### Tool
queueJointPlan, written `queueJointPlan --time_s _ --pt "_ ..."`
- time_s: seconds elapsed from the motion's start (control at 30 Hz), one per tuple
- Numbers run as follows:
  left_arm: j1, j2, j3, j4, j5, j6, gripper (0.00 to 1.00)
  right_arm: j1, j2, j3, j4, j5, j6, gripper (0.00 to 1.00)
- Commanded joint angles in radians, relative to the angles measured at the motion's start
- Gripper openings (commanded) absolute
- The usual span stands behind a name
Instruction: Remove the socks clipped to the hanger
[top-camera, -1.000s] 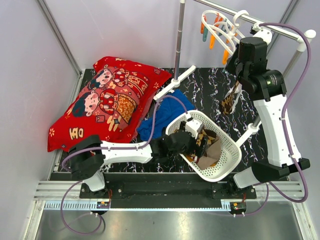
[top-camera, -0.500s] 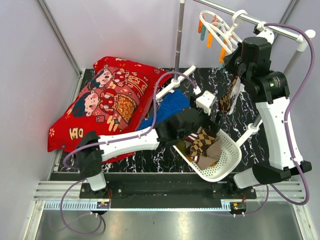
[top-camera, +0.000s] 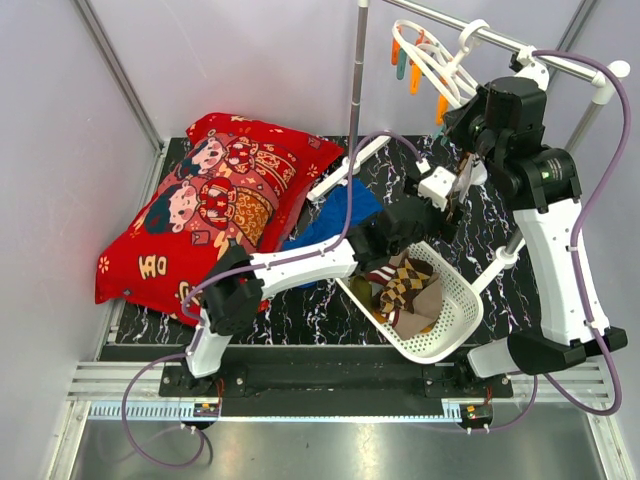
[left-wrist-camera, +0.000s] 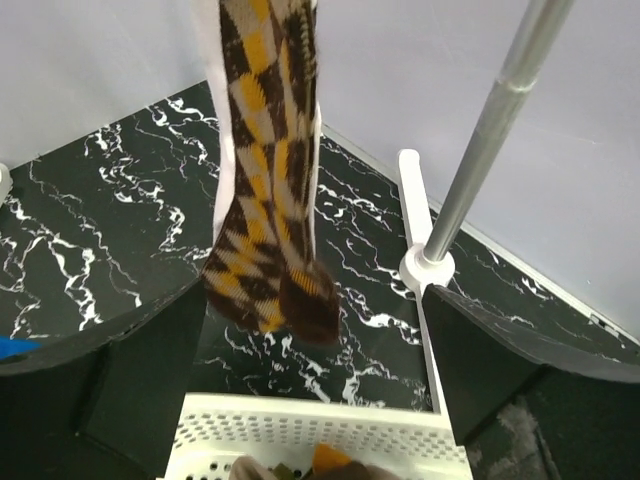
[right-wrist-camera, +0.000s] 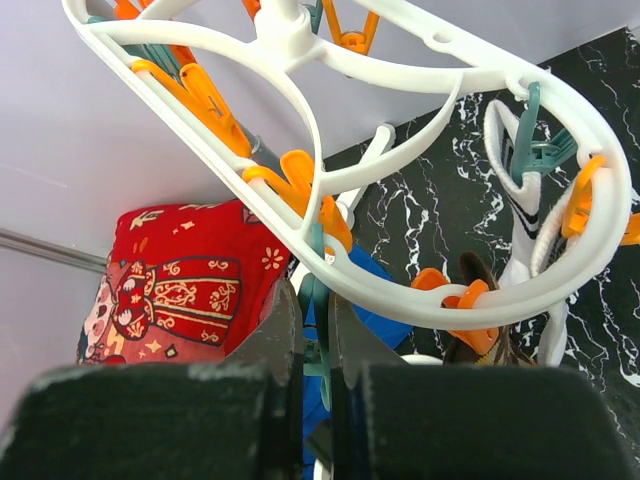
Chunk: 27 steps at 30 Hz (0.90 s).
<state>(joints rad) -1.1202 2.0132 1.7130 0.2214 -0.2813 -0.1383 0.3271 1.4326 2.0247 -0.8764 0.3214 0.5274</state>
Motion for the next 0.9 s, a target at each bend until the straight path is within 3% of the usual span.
queueJointPlan --time_s 0.0,0.03,0.13,0.17,0.2,0.3,0.47,0.57,0.87 --pt "0.016 0.057 0.108 0.085 -0.001 0.006 0.84 0.009 -0.044 -0.012 0.085 -0.042 0.019 0.00" --pt "0.017 0.067 0.138 0.084 -0.002 0.003 0.81 0.009 -0.049 -0.017 0.089 -0.045 0.020 0.00" --pt "0.023 0.091 0.175 0.093 0.016 -0.007 0.54 0.009 -0.057 -0.029 0.099 -0.054 0.022 0.01" --pt "0.025 0.091 0.177 0.096 0.034 -0.009 0.33 0.010 -0.060 -0.030 0.100 -0.058 0.016 0.02" --pt "0.025 0.082 0.174 0.098 0.042 -0.009 0.26 0.009 -0.061 -0.032 0.100 -0.061 0.014 0.04" --pt "0.023 0.036 0.129 0.102 0.062 -0.020 0.03 0.009 -0.075 -0.043 0.105 -0.059 0.003 0.18" --pt "0.023 -0.054 0.005 0.156 0.030 -0.032 0.00 0.010 -0.101 -0.046 0.082 -0.013 -0.023 0.46" --pt "0.019 -0.074 -0.009 0.141 0.011 -0.027 0.00 0.009 -0.127 -0.053 0.045 0.019 -0.036 0.55" --pt "-0.024 -0.123 -0.046 0.171 -0.056 0.035 0.00 0.009 -0.189 -0.035 -0.048 0.151 -0.086 0.60"
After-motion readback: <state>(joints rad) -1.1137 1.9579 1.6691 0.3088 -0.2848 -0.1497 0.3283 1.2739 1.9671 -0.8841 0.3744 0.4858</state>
